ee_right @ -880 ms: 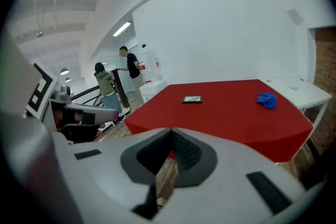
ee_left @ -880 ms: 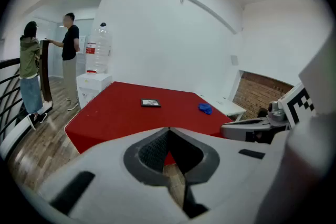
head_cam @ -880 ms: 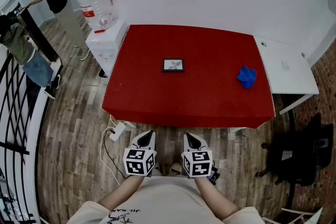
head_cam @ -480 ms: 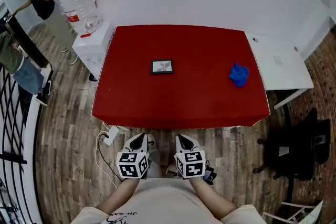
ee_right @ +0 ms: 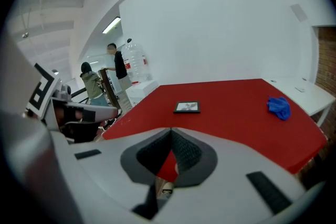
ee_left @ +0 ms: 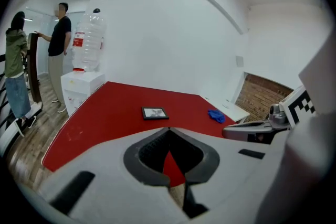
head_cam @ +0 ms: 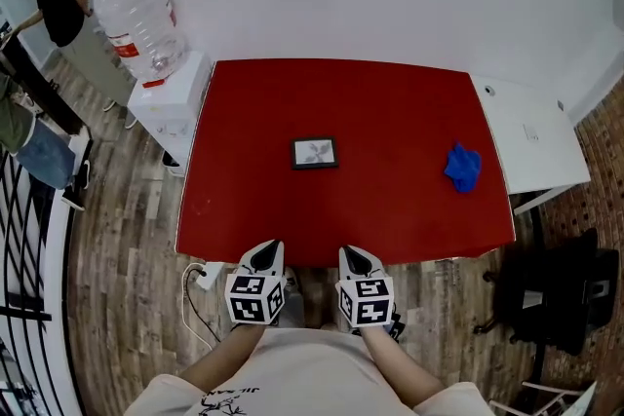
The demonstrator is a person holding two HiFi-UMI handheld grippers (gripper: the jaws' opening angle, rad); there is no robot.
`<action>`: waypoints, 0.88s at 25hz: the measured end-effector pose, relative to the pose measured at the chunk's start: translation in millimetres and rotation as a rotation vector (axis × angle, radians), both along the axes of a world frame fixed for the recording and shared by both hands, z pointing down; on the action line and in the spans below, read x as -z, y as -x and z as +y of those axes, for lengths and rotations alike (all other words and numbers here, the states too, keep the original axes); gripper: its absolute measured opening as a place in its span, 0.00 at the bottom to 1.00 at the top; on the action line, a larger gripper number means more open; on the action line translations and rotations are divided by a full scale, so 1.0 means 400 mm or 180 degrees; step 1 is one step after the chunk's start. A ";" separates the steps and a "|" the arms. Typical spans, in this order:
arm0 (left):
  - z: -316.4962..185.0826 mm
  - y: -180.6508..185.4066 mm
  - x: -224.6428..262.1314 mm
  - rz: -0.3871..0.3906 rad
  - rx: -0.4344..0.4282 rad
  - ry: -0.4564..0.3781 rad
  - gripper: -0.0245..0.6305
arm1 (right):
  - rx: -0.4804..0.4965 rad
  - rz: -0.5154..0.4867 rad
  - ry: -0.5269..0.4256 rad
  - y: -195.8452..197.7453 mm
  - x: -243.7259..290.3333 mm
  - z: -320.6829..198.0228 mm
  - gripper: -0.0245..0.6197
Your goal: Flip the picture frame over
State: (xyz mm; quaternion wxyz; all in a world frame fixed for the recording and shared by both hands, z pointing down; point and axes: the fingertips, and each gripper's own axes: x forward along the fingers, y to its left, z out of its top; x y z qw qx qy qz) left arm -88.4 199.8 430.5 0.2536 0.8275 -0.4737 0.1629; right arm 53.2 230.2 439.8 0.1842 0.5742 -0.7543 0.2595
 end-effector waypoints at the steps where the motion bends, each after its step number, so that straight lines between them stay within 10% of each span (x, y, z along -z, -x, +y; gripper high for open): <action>1: -0.035 0.008 0.001 -0.0006 -0.0029 -0.0002 0.05 | -0.0023 0.0004 -0.0011 0.007 0.005 -0.035 0.05; 22: -0.377 0.020 0.009 0.0004 -0.0115 0.0068 0.05 | -0.0158 0.0057 0.0012 0.009 0.037 -0.370 0.05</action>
